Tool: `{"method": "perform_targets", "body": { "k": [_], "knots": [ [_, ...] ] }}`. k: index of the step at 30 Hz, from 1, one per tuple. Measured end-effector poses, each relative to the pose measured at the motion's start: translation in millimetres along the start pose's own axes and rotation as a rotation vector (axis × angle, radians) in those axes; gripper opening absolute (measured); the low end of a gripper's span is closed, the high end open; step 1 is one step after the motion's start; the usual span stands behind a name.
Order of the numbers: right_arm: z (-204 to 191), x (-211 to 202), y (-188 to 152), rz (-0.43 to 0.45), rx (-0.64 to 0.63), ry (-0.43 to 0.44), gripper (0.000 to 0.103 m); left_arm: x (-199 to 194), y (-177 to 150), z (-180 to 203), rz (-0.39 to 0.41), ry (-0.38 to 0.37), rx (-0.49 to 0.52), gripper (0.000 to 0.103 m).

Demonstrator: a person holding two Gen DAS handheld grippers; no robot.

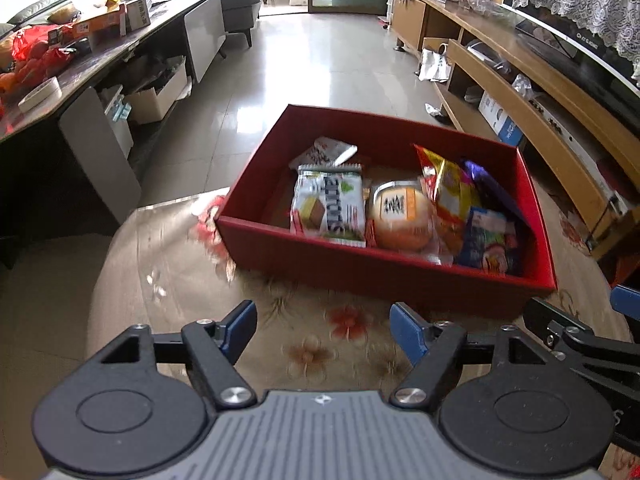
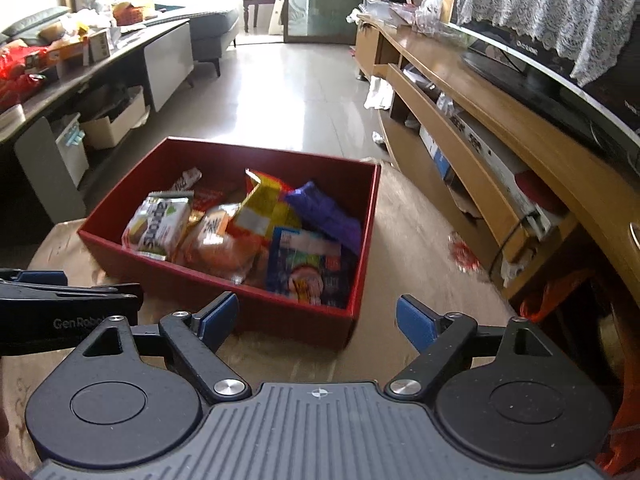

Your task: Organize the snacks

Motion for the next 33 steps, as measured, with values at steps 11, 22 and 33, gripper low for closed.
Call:
{"method": "perform_targets", "body": {
  "k": [11,22,33],
  "knots": [
    [-5.9,-22.7,-30.8,-0.006,0.020,0.008,0.091,-18.4,-38.9,-1.9,-0.019,-0.027,0.007,0.080],
    [-1.5,-43.6,-71.4,-0.042,0.041,-0.018,0.092,-30.5,-83.4,-5.7,-0.040,-0.024,0.045,0.082],
    [-5.4,-55.9,-99.4,-0.069,0.050,-0.024,0.093,-42.9,-115.0,-11.1,-0.046,-0.016,0.071,0.086]
  ]
}}
Point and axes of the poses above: each gripper's, at about its wrist camera, not at the fingertips, and x roughly the way its jaws point, z to its right, y to its top, the point moved 9 cm from there along x, roughly the way its jaws point, and after that the axes turned 12 degrees about y, right-handed, at the moved point
